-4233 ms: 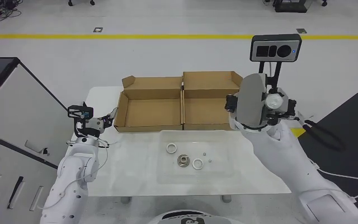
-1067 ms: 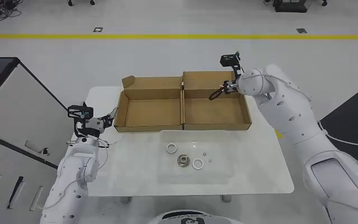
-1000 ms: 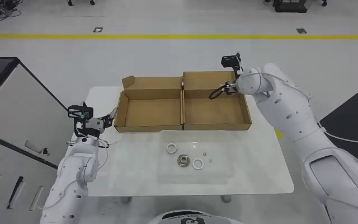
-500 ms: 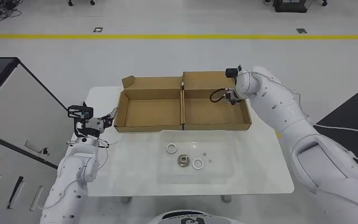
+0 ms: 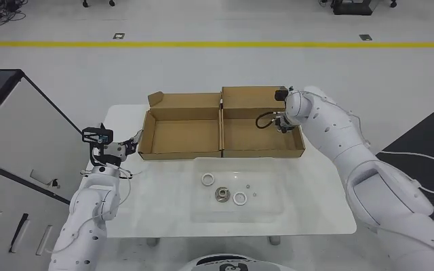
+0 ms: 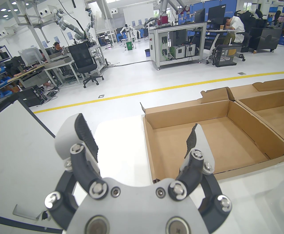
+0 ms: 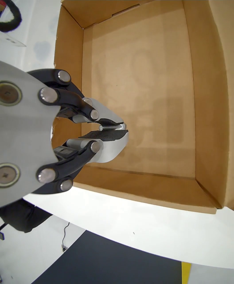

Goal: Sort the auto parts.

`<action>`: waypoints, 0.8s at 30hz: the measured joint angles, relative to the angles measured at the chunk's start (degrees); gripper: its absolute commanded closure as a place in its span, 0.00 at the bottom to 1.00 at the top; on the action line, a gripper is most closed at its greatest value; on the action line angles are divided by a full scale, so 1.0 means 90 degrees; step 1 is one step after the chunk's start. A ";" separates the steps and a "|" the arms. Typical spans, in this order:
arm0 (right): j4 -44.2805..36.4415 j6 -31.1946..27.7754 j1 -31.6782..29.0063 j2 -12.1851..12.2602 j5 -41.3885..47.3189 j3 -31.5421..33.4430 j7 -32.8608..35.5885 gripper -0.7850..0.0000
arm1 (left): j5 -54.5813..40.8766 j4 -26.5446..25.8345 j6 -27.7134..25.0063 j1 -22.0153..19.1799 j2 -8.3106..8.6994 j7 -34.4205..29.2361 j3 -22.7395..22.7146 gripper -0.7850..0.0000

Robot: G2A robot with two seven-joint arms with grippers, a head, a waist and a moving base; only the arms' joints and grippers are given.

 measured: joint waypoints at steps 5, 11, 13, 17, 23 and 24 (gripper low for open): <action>0.0261 -0.0065 -0.0015 -0.0124 0.0003 -0.0086 -0.0128 1.00 | 0.0000 0.0000 0.0000 0.0000 0.0000 0.0000 0.0000 0.00; 0.0526 -0.0191 0.0028 -0.0271 0.0053 -0.0144 -0.0231 0.95 | 0.0000 0.0000 0.0000 0.0000 0.0000 0.0000 0.0000 0.00; 0.0603 -0.0238 0.0039 -0.0315 0.0065 -0.0157 -0.0254 0.76 | 0.0000 0.0000 0.0000 0.0000 0.0000 0.0000 0.0000 0.00; 0.0729 -0.0314 0.0071 -0.0380 0.0074 -0.0159 -0.0312 0.52 | 0.0000 0.0000 0.0000 0.0000 0.0000 0.0000 0.0000 0.00; 0.0800 -0.0429 0.0114 -0.0437 0.0061 -0.0121 -0.0406 0.24 | 0.0000 0.0000 0.0000 0.0000 0.0000 0.0000 0.0000 0.00; 0.0786 -0.0443 0.0126 -0.0440 0.0054 -0.0102 -0.0427 0.15 | 0.0000 0.0000 0.0000 0.0000 0.0000 0.0000 0.0000 0.00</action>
